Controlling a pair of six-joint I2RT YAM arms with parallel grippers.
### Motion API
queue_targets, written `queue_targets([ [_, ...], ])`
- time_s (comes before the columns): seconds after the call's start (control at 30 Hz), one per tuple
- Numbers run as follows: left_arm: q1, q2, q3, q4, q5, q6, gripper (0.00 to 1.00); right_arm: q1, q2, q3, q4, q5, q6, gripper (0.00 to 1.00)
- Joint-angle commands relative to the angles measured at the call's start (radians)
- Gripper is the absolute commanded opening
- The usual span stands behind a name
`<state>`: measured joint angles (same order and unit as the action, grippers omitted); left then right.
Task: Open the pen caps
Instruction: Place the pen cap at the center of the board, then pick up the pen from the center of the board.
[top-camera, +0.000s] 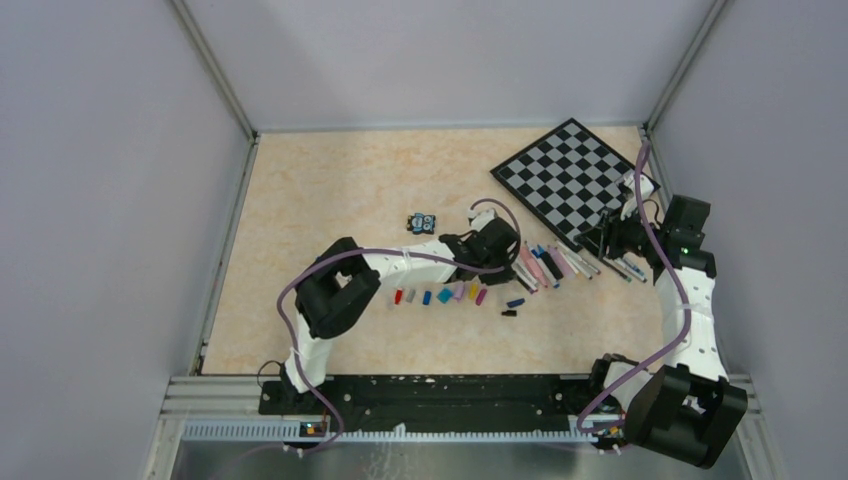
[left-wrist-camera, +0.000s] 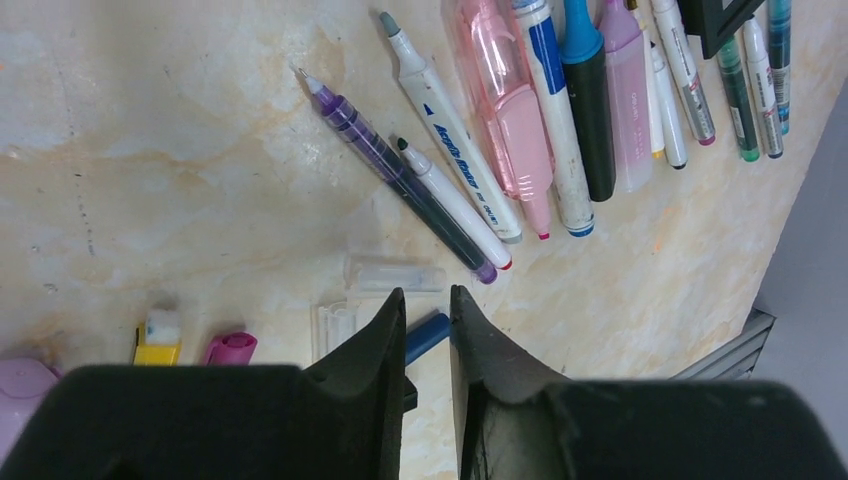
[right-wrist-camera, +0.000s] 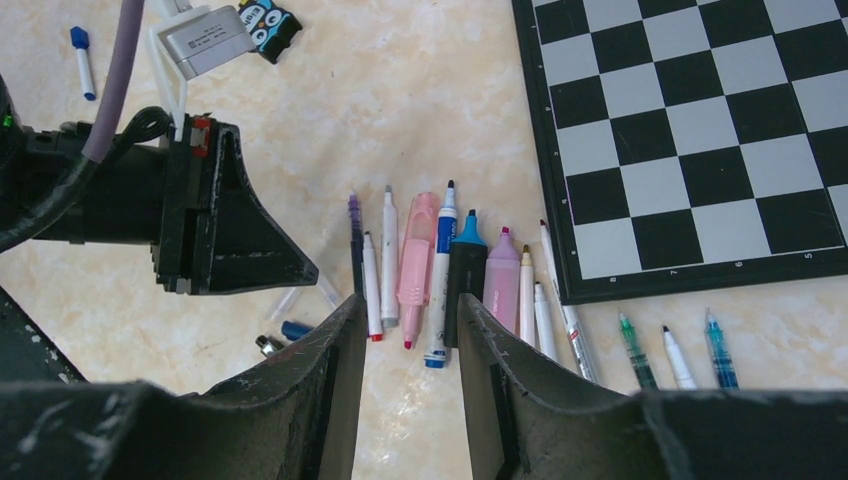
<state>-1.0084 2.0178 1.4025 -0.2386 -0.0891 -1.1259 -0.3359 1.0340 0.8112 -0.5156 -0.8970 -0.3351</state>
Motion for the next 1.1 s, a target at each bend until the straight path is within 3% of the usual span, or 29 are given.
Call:
queue_targets([
  [0.0, 0.007, -0.101, -0.002, 0.016, -0.005, 0.048, 0.25, 0.003, -0.017, -0.007, 0.035, 0.004, 0.003, 0.38],
  [0.17, 0.013, -0.247, -0.062, -0.001, -0.065, 0.242, 0.29, 0.002, -0.018, -0.005, 0.019, -0.015, -0.027, 0.38],
  [0.27, 0.021, -0.393, -0.197, 0.037, -0.104, 0.390, 0.40, 0.003, -0.019, -0.003, 0.003, -0.047, -0.052, 0.38],
  [0.37, 0.045, -0.601, -0.396, 0.100, -0.131, 0.480, 0.57, 0.003, -0.022, -0.004, -0.008, -0.069, -0.069, 0.38],
  [0.53, 0.162, -0.907, -0.696, 0.110, -0.126, 0.503, 0.73, 0.003, -0.019, -0.010, -0.009, -0.084, -0.084, 0.38],
  [0.73, 0.311, -1.194, -0.863, 0.019, -0.242, 0.485, 0.93, 0.003, -0.010, -0.016, -0.010, -0.100, -0.091, 0.38],
  [0.87, 0.454, -1.221, -0.884, -0.024, -0.203, 0.483, 0.95, 0.003, 0.000, -0.021, -0.007, -0.100, -0.092, 0.38],
  [1.07, 0.674, -1.085, -0.884, -0.014, -0.040, 0.497, 0.95, 0.003, 0.008, -0.024, -0.004, -0.095, -0.093, 0.38],
])
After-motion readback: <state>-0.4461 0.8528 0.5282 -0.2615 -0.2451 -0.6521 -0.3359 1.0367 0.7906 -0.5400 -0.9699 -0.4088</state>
